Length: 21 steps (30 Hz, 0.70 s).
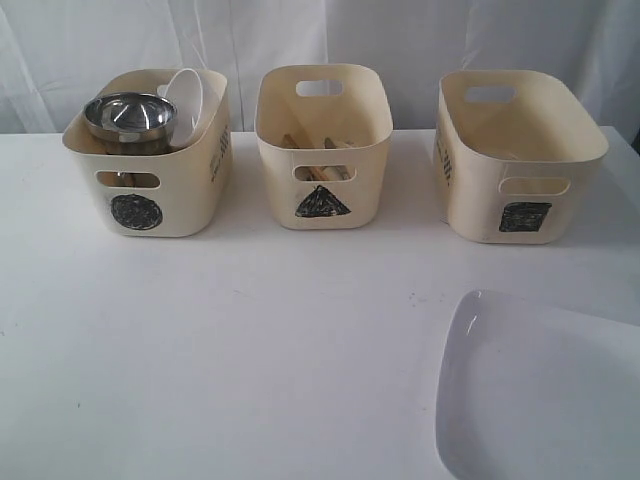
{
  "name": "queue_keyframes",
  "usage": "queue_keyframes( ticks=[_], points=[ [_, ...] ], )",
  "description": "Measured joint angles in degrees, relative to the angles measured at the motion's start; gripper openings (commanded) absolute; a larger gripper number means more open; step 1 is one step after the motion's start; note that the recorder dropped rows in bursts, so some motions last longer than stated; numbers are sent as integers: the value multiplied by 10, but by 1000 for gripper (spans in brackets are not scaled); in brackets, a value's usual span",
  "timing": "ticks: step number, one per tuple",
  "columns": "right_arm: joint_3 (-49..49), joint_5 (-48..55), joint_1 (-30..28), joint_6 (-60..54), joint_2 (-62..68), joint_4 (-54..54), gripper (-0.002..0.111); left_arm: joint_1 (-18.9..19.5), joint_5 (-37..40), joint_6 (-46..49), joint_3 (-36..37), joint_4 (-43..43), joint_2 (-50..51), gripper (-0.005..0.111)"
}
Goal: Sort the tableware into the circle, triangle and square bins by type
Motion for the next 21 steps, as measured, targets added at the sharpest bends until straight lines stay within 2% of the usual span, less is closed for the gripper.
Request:
queue_keyframes(
  ticks=[3,11,21],
  points=[
    [0,-24,0,-9,1,-25,63,0,0,0,0,0,0,0],
    [0,-77,0,-16,59,-32,62,0,0,0,0,0,0,0],
    [-1,-87,0,-149,117,15,56,0,-1,0,0,0,0,0]
  ],
)
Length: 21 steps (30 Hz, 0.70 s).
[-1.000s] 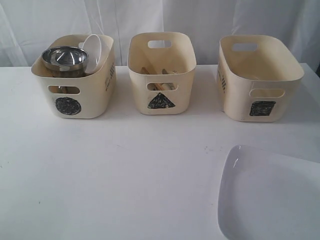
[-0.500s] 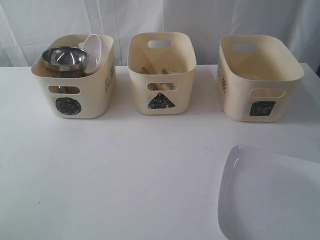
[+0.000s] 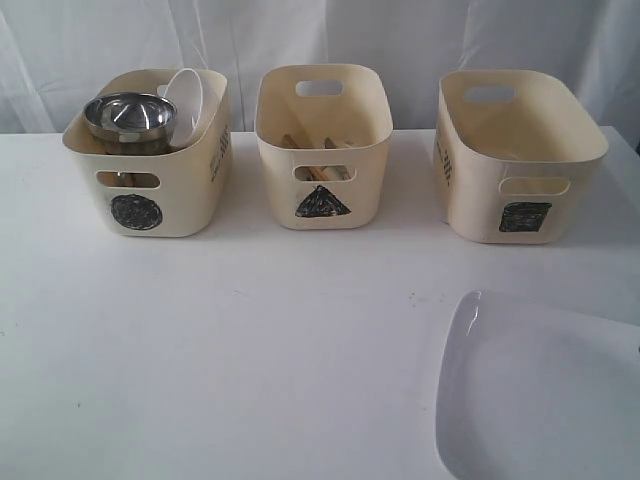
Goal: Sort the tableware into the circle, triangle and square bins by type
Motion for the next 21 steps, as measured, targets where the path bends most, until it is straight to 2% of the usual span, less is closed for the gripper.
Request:
queue_keyframes(
  ticks=[6,13,16,21],
  points=[
    [0,-1,0,-65,21,52,54,0,0,0,0,0,0,0],
    [-6,9,-3,-83,39,60,36,0,0,0,0,0,0,0],
    [-11,25,-3,-86,50,56,27,0,0,0,0,0,0,0],
    [-14,75,-5,-85,64,64,0,0,0,0,0,0,0,0]
  ],
)
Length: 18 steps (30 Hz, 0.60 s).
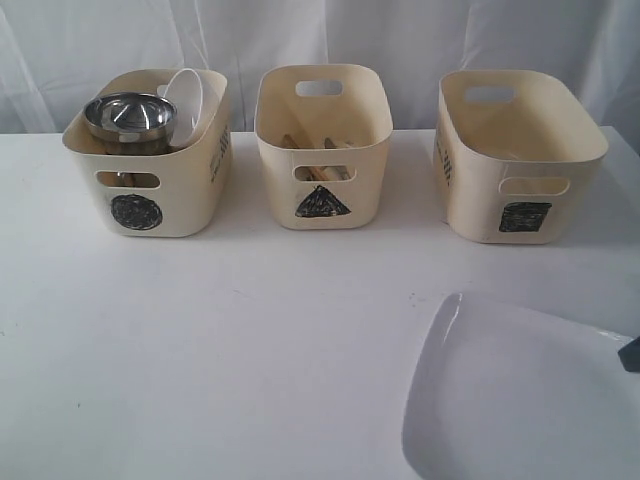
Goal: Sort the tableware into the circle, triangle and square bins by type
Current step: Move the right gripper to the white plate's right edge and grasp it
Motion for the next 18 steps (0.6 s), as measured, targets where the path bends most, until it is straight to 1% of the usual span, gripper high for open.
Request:
queue_keyframes(
  ticks=[7,13,18],
  points=[
    [-2,40,1,2,8,8,0,0,0,0,0,0,0,0],
    [-13,48,29,-5,-11,18,0,0,0,0,0,0,0,0],
    [-13,84,49,-18,-15,48,0,0,0,0,0,0,0,0]
  ],
)
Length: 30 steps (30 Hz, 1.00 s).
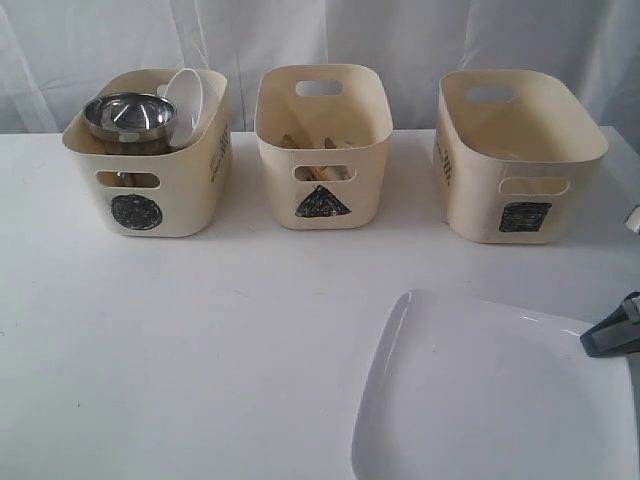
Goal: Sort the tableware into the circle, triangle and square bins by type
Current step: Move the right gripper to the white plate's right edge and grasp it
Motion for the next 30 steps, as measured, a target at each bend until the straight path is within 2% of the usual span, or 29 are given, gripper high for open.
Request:
queue_keyframes(
  ticks=[9,22,30],
  points=[
    [0,15,31,-1,0,15,0,0,-1,0,0,0,0,0],
    [11,-29,32,10,0,16,0,0,-1,0,0,0,0,0],
    [12,-17,32,16,0,41,0,0,-1,0,0,0,0,0]
  ],
)
